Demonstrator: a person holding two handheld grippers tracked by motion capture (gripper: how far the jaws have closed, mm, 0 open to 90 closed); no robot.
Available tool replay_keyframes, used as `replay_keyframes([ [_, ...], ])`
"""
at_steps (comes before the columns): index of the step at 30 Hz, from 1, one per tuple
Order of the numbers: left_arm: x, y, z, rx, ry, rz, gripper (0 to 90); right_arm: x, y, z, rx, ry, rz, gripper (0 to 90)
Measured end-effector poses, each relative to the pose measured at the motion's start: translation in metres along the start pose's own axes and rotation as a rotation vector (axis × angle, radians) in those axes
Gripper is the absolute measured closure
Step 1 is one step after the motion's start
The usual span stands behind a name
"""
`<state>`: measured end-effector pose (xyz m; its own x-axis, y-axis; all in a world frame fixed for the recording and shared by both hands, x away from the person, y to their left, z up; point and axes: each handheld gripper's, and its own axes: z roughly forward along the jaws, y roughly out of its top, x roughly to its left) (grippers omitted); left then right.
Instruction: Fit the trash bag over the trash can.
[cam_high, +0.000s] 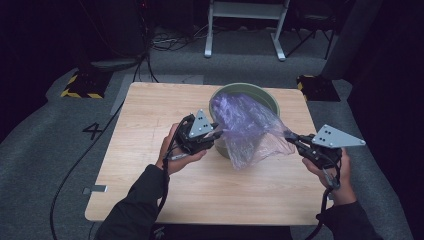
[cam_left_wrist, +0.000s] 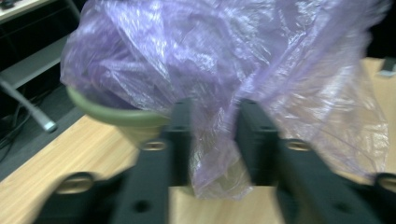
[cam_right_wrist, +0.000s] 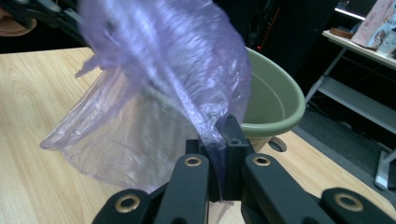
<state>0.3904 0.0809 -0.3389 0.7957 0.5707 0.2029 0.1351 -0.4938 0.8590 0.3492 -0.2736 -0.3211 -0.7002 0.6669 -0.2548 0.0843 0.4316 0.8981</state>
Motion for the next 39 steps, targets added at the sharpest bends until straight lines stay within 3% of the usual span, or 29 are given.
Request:
replay_keyframes([
  [3, 0.013, -0.001, 0.0, 0.017, 0.029, 0.007, 89.4, -0.007, -0.001, 0.004, 0.031, -0.024, 0.022, 90.0],
  [7, 0.025, -0.006, -0.006, 0.02, 0.02, -0.012, 89.7, -0.017, -0.006, 0.004, 0.044, -0.038, 0.067, 90.0],
  [10, 0.024, -0.006, -0.012, 0.02, 0.017, 0.022, 89.6, -0.017, -0.01, 0.003, 0.067, -0.034, 0.066, 90.0],
  [13, 0.023, -0.006, -0.018, -0.015, -0.015, 0.033, 89.6, -0.014, -0.012, 0.004, 0.062, -0.036, 0.048, 90.0],
  [15, 0.022, -0.005, -0.02, -0.027, 0.001, 0.043, 88.8, -0.015, -0.011, 0.004, 0.037, -0.048, 0.053, 79.8],
  [19, 0.022, -0.001, -0.023, -0.088, 0.023, 0.045, 83.6, -0.018, -0.006, 0.005, 0.023, -0.05, 0.051, 85.9],
  [21, 0.024, 0.001, -0.022, -0.105, 0.05, 0.025, 80.9, -0.019, -0.004, 0.009, 0.025, -0.051, 0.046, 90.0],
  [22, 0.025, 0.002, -0.022, -0.123, 0.066, 0.004, 76.2, -0.02, -0.002, 0.011, 0.027, -0.051, 0.044, 90.0],
  [23, 0.026, 0.003, -0.023, -0.158, 0.052, -0.048, 51.5, -0.022, 0.0, 0.017, 0.036, -0.048, 0.052, 90.0],
  [24, 0.026, 0.003, -0.023, -0.158, 0.052, -0.048, 42.8, -0.022, 0.0, 0.017, 0.036, -0.048, 0.052, 90.0],
  [25, 0.025, 0.003, -0.025, -0.159, 0.04, -0.068, 42.8, -0.023, 0.0, 0.02, 0.043, -0.047, 0.057, 90.0],
  [26, 0.022, 0.004, -0.027, -0.167, 0.043, -0.071, 34.4, -0.025, 0.001, 0.023, 0.048, -0.043, 0.063, 90.0],
  [27, 0.018, 0.004, -0.029, -0.174, 0.042, -0.066, 26.9, -0.026, 0.001, 0.027, 0.057, -0.044, 0.079, 90.0],
  [30, -0.001, 0.004, -0.036, -0.172, 0.042, 0.002, 23.5, -0.03, 0.0, 0.032, 0.069, -0.05, 0.117, 90.0],
  [35, -0.027, 0.002, -0.039, -0.18, -0.035, 0.083, 31.7, -0.031, 0.0, 0.032, 0.079, -0.048, 0.139, 90.0],
  [38, -0.039, 0.001, -0.03, -0.132, -0.094, 0.126, 36.1, -0.03, 0.001, 0.032, 0.082, -0.046, 0.135, 90.0],
  [39, -0.043, 0.001, -0.024, -0.104, -0.067, 0.146, 36.2, -0.03, 0.002, 0.032, 0.082, -0.045, 0.135, 90.0],
])
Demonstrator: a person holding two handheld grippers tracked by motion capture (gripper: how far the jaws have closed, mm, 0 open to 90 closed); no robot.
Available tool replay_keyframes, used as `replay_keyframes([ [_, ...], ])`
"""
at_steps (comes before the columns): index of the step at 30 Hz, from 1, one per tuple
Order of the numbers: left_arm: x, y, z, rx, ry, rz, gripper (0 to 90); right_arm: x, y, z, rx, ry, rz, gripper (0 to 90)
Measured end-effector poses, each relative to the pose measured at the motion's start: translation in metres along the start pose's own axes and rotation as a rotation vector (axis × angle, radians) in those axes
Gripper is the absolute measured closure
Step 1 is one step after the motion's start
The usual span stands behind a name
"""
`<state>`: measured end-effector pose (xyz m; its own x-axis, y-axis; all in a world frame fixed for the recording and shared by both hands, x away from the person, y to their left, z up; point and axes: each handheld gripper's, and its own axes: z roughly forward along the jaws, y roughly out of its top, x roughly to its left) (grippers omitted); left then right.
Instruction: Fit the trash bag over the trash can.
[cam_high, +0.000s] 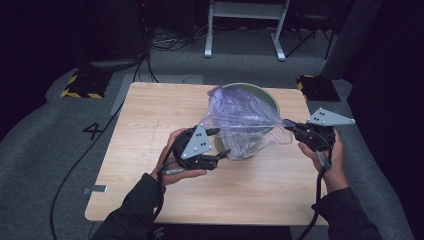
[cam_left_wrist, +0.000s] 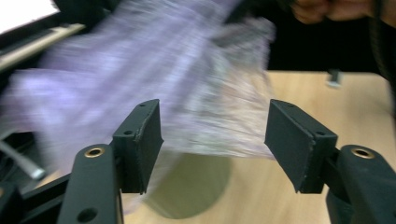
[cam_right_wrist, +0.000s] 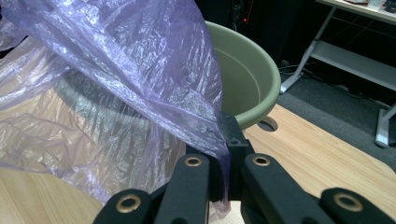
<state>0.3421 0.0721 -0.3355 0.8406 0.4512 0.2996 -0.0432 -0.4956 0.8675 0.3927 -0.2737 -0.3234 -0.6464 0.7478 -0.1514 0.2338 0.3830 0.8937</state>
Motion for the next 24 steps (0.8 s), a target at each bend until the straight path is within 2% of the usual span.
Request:
replay_keyframes([
  [1, 0.0, 0.0, 0.003, 0.011, 0.01, 0.005, 36.1, 0.0, 0.0, 0.0, -0.002, 0.002, 0.0, 90.0],
  [2, 0.002, -0.001, 0.009, 0.016, 0.007, -0.006, 35.7, 0.0, 0.001, 0.0, -0.003, 0.003, -0.002, 90.0],
  [6, 0.009, 0.0, 0.022, 0.028, 0.041, -0.036, 36.0, 0.002, 0.0, 0.001, 0.003, 0.013, -0.01, 90.0],
  [10, 0.014, 0.001, 0.036, 0.079, 0.08, -0.037, 42.8, 0.004, -0.001, 0.002, 0.008, 0.026, -0.019, 90.0],
  [11, 0.015, 0.001, 0.038, 0.096, 0.098, -0.033, 46.4, 0.004, -0.001, 0.002, 0.007, 0.031, -0.024, 90.0],
  [14, 0.02, 0.0, 0.041, 0.097, 0.121, -0.038, 58.5, 0.005, -0.002, 0.001, 0.007, 0.032, -0.028, 90.0],
  [20, 0.025, -0.004, 0.038, 0.13, 0.137, -0.004, 88.2, 0.005, -0.004, -0.004, 0.007, 0.031, -0.028, 90.0],
  [24, 0.029, -0.009, 0.034, 0.129, 0.131, 0.006, 89.8, 0.003, -0.006, -0.005, 0.006, 0.021, -0.027, 90.0],
])
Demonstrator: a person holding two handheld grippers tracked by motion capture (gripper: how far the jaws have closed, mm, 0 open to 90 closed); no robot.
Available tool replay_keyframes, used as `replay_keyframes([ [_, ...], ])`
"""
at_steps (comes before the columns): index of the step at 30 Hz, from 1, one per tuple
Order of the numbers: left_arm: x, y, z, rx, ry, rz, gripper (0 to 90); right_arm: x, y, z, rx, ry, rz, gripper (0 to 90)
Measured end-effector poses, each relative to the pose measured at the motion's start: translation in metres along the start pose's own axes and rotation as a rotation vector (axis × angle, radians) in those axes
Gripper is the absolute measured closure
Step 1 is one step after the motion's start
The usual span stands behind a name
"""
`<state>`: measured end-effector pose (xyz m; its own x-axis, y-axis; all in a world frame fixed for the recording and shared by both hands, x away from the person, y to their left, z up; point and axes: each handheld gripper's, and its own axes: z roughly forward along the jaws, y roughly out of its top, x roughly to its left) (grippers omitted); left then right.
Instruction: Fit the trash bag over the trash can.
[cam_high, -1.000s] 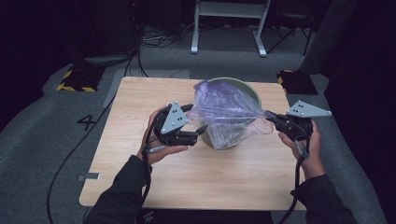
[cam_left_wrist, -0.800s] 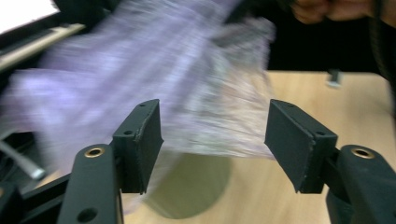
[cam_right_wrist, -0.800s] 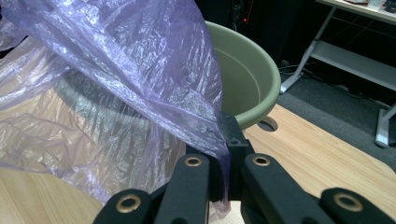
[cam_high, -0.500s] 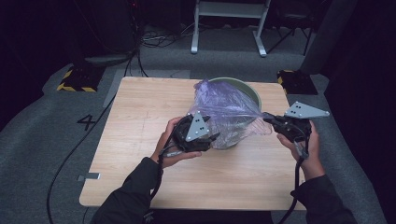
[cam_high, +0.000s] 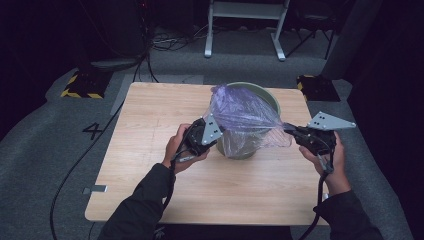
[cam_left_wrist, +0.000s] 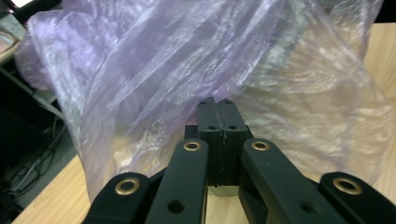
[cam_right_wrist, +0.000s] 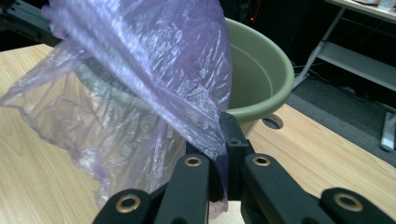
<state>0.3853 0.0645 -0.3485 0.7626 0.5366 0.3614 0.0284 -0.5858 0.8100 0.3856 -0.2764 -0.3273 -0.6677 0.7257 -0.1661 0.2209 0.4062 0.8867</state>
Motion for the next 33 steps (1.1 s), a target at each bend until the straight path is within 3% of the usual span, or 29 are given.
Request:
replay_keyframes([
  [4, 0.005, -0.012, -0.001, 0.021, -0.004, 0.025, 89.9, -0.005, -0.003, -0.001, 0.006, -0.019, 0.017, 90.0],
  [8, 0.012, -0.029, 0.004, 0.075, 0.012, 0.041, 89.9, -0.017, -0.007, 0.0, 0.019, -0.039, 0.075, 90.0],
  [13, 0.027, -0.049, 0.01, 0.136, 0.027, 0.021, 89.9, -0.026, -0.01, 0.005, 0.031, -0.047, 0.118, 90.0],
  [16, 0.035, -0.058, 0.012, 0.157, 0.036, 0.006, 89.9, -0.033, -0.014, 0.009, 0.054, -0.077, 0.137, 90.0],
  [21, 0.045, -0.071, 0.011, 0.171, 0.034, -0.011, 89.9, -0.041, -0.021, 0.011, 0.057, -0.056, 0.177, 90.0],
  [23, 0.045, -0.072, 0.011, 0.17, 0.039, -0.01, 89.9, -0.04, -0.022, 0.012, 0.066, -0.062, 0.164, 90.0],
  [25, 0.044, -0.071, 0.008, 0.15, 0.041, -0.008, 89.5, -0.038, -0.022, 0.011, 0.056, -0.065, 0.158, 90.0],
  [26, 0.043, -0.071, 0.006, 0.138, 0.031, -0.014, 80.3, -0.037, -0.022, 0.009, 0.036, -0.055, 0.152, 90.0],
  [27, 0.042, -0.07, 0.003, 0.113, 0.011, -0.013, 78.0, -0.036, -0.022, 0.008, 0.025, -0.054, 0.145, 88.3],
  [29, 0.038, -0.065, -0.005, 0.06, 0.024, -0.017, 62.5, -0.034, -0.02, 0.005, 0.005, -0.059, 0.126, 87.3],
  [31, 0.036, -0.062, -0.013, 0.006, 0.001, -0.03, 50.3, -0.03, -0.018, 0.001, -0.01, -0.06, 0.102, 87.3],
  [33, 0.035, -0.059, -0.023, -0.061, -0.016, -0.077, 37.9, -0.027, -0.015, -0.001, -0.015, -0.061, 0.085, 87.3],
])
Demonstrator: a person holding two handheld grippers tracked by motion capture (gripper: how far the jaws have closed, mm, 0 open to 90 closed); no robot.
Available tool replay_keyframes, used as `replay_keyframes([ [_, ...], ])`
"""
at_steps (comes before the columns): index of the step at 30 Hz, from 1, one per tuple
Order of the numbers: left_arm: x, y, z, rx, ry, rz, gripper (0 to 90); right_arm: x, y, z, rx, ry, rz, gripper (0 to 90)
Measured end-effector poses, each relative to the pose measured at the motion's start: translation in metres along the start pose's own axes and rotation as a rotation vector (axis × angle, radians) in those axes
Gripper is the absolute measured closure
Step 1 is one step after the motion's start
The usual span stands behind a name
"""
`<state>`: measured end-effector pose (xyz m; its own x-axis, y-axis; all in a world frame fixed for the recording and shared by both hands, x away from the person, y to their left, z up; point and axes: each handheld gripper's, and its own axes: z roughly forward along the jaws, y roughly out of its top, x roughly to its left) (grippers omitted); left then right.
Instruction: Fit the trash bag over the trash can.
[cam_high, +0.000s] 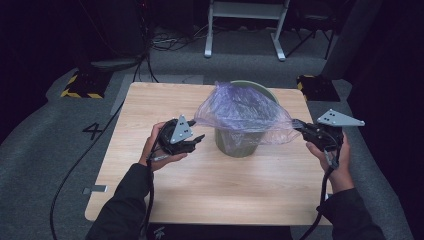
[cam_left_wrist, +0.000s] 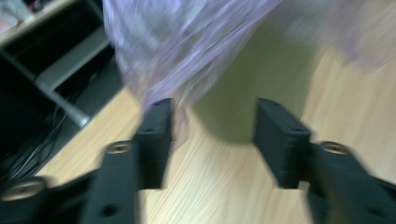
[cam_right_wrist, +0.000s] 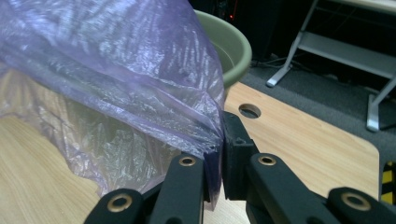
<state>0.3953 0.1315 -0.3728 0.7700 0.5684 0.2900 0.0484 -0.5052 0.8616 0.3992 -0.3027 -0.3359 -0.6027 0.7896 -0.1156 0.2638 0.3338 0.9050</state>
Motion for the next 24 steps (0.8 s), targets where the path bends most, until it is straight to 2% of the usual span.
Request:
replay_keyframes([
  [2, -0.001, 0.005, -0.01, -0.048, -0.025, -0.023, 27.2, 0.003, 0.003, -0.002, -0.013, 0.005, -0.018, 87.2],
  [4, -0.003, 0.011, -0.019, -0.104, -0.03, -0.041, 21.5, 0.004, 0.007, -0.003, -0.018, 0.006, -0.029, 86.8],
  [7, -0.001, 0.021, -0.033, -0.189, -0.069, -0.08, 19.5, 0.007, 0.011, -0.004, -0.018, 0.007, -0.043, 86.9],
  [8, 0.0, 0.026, -0.038, -0.215, -0.069, -0.087, 19.3, 0.008, 0.012, -0.004, -0.018, 0.005, -0.042, 86.8],
  [9, 0.0, 0.029, -0.042, -0.217, -0.057, -0.08, 19.0, 0.009, 0.013, -0.004, -0.022, 0.013, -0.046, 86.8],
  [11, 0.0, 0.036, -0.046, -0.216, -0.04, -0.07, 17.1, 0.011, 0.015, -0.005, -0.023, 0.011, -0.057, 86.8],
  [14, 0.0, 0.046, -0.04, -0.169, -0.015, -0.031, 16.3, 0.015, 0.019, -0.005, -0.02, 0.017, -0.065, 86.3],
  [19, 0.007, 0.054, -0.017, -0.089, -0.054, -0.022, 15.7, 0.018, 0.026, -0.005, -0.023, 0.016, -0.079, 85.0],
  [21, 0.007, 0.055, -0.013, -0.068, -0.029, -0.007, 17.5, 0.018, 0.029, -0.006, -0.025, 0.017, -0.083, 85.2],
  [22, 0.008, 0.056, -0.01, -0.054, -0.021, 0.01, 22.3, 0.017, 0.03, -0.006, -0.025, 0.018, -0.085, 85.6],
  [23, 0.009, 0.057, -0.008, -0.047, -0.01, 0.018, 35.4, 0.016, 0.031, -0.006, -0.021, 0.021, -0.089, 86.1],
  [24, 0.011, 0.058, -0.006, -0.032, 0.014, 0.024, 41.7, 0.016, 0.032, -0.005, -0.015, 0.022, -0.09, 86.5],
])
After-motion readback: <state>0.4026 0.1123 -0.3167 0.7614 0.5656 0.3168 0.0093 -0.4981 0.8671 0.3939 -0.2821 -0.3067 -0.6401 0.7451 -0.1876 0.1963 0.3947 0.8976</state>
